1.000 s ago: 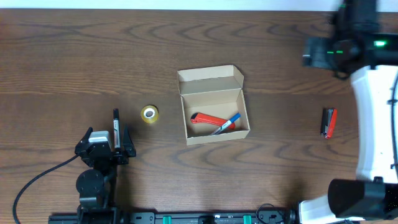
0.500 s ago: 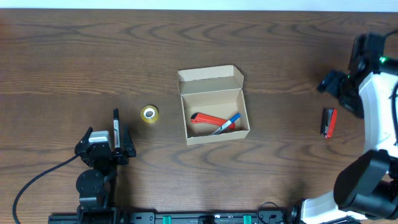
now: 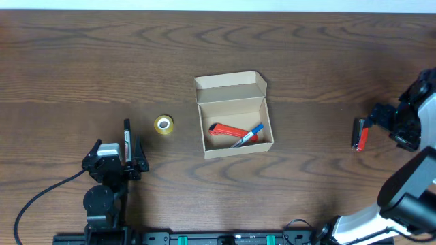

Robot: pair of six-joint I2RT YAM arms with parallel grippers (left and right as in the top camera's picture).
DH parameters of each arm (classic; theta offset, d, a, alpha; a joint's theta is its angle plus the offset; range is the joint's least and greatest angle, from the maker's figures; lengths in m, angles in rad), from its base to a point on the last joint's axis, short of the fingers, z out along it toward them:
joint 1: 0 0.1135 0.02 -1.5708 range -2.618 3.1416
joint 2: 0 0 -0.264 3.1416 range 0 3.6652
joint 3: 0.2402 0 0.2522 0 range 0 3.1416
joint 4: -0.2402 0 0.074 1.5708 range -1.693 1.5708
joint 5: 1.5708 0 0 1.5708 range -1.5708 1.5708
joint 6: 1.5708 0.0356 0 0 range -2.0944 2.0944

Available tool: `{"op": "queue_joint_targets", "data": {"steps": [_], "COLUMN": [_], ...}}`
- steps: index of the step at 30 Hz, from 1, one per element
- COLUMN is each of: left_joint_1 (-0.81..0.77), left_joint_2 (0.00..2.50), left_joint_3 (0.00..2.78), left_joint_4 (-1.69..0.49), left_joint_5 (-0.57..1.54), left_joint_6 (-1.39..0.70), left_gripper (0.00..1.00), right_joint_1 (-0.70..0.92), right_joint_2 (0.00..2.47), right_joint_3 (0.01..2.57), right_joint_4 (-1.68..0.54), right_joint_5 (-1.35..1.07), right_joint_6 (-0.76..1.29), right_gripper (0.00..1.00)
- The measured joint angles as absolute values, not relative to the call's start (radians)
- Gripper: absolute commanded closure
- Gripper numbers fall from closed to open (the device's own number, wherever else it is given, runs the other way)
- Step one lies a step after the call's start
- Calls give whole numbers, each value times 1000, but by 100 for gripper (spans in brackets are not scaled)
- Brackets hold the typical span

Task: Pack container
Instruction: 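Lower right gripper and grasp the red stapler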

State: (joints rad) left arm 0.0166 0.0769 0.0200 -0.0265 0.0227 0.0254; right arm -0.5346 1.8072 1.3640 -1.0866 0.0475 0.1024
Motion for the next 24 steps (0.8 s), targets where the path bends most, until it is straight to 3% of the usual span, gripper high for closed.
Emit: {"op": "queue_joint_targets", "data": {"steps": [24], "left_joint_1": [17], "left_joint_2": [77], "left_joint_3": [20], "left_joint_4": [-27], "left_joint_5": [23], "left_joint_6": [-1], "left_gripper": [4], "right_joint_1": [-410], "right_joint_2": [1999], "right_joint_3": [1364], "right_joint_4": [-952], "right_joint_5": [45], "right_joint_6": [47], "right_gripper": [2]}}
